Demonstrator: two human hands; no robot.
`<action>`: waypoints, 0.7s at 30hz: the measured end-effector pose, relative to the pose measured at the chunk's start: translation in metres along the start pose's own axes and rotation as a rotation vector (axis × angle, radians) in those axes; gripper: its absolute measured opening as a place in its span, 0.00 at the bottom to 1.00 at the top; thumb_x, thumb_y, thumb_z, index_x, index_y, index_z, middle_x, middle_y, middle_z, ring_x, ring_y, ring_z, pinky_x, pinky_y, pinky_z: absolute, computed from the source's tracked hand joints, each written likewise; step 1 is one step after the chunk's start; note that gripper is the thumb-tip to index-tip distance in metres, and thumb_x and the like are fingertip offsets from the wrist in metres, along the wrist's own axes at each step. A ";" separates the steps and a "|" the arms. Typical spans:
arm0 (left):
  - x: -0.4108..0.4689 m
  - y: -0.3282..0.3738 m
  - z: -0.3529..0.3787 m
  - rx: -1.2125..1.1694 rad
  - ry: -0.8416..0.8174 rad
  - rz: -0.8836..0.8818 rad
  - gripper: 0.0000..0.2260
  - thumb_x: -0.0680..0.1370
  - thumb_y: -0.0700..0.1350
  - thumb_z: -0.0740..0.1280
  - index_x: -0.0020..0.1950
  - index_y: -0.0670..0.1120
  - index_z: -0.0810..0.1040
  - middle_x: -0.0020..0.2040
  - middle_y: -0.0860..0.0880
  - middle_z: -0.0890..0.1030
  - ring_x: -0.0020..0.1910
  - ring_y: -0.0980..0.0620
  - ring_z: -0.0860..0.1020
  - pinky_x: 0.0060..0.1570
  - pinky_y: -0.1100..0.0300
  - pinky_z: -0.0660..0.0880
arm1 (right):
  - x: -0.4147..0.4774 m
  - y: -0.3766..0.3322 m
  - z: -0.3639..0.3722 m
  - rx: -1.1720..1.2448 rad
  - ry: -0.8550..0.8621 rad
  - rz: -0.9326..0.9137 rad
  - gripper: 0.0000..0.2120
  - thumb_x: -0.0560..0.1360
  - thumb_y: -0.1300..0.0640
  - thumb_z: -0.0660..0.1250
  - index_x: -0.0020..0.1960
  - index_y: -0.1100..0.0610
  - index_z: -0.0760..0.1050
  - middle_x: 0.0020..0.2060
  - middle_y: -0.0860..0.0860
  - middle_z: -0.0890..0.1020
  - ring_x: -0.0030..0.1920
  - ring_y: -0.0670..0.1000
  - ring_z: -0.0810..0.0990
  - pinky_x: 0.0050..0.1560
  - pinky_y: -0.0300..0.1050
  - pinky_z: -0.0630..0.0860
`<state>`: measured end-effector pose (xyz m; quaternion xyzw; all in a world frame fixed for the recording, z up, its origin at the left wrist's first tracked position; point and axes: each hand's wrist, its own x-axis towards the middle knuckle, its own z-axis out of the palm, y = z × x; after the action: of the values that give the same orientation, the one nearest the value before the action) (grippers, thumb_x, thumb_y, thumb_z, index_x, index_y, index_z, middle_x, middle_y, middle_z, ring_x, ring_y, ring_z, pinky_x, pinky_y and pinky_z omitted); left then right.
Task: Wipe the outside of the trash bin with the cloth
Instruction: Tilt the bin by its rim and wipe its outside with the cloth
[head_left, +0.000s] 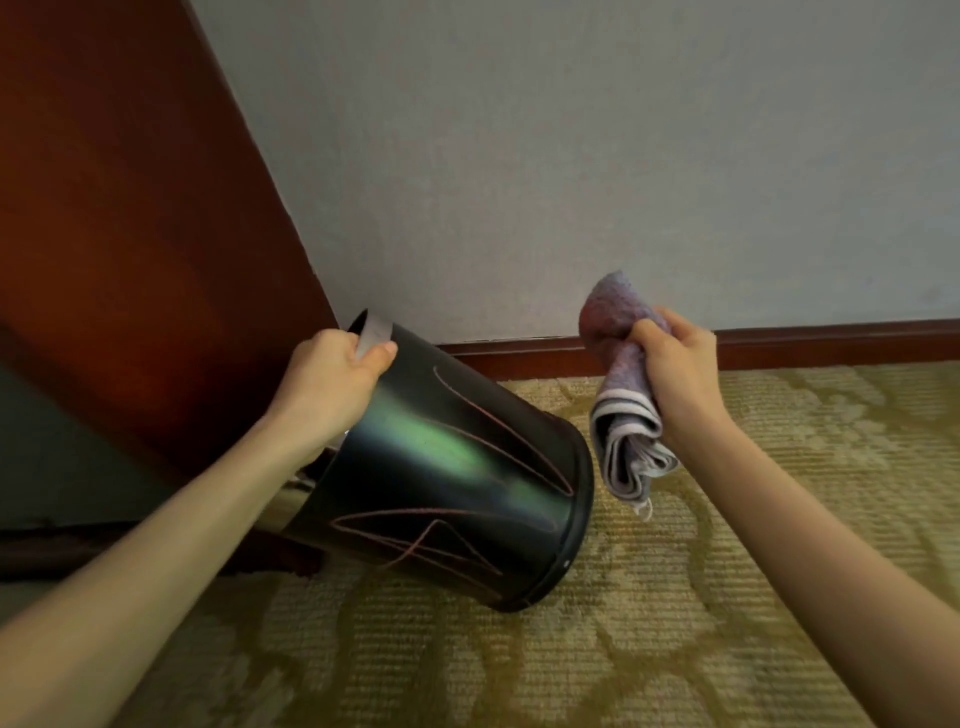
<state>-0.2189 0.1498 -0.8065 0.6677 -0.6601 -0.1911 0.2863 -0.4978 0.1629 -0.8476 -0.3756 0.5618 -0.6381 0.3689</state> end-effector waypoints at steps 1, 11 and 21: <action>0.002 0.005 0.001 0.030 -0.007 -0.004 0.21 0.79 0.51 0.63 0.34 0.36 0.73 0.32 0.42 0.73 0.32 0.42 0.73 0.31 0.53 0.63 | -0.002 0.000 0.001 0.001 -0.008 0.004 0.07 0.70 0.68 0.60 0.35 0.59 0.71 0.26 0.50 0.67 0.27 0.47 0.65 0.28 0.41 0.63; 0.019 0.030 0.013 -0.066 -0.195 0.036 0.10 0.76 0.48 0.68 0.41 0.42 0.76 0.37 0.43 0.78 0.37 0.45 0.78 0.38 0.56 0.70 | -0.007 0.012 -0.007 0.045 0.041 0.075 0.12 0.70 0.67 0.60 0.31 0.56 0.72 0.24 0.47 0.71 0.26 0.46 0.68 0.27 0.38 0.66; -0.021 0.031 0.032 -0.034 -0.416 0.377 0.14 0.80 0.50 0.61 0.36 0.46 0.71 0.31 0.54 0.72 0.29 0.61 0.70 0.33 0.62 0.65 | -0.011 0.025 -0.009 0.073 0.061 0.145 0.11 0.71 0.66 0.60 0.36 0.56 0.79 0.28 0.50 0.77 0.29 0.47 0.74 0.30 0.39 0.72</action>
<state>-0.2643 0.1678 -0.8133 0.4746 -0.8140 -0.2782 0.1865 -0.4999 0.1740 -0.8739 -0.3008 0.5750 -0.6407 0.4104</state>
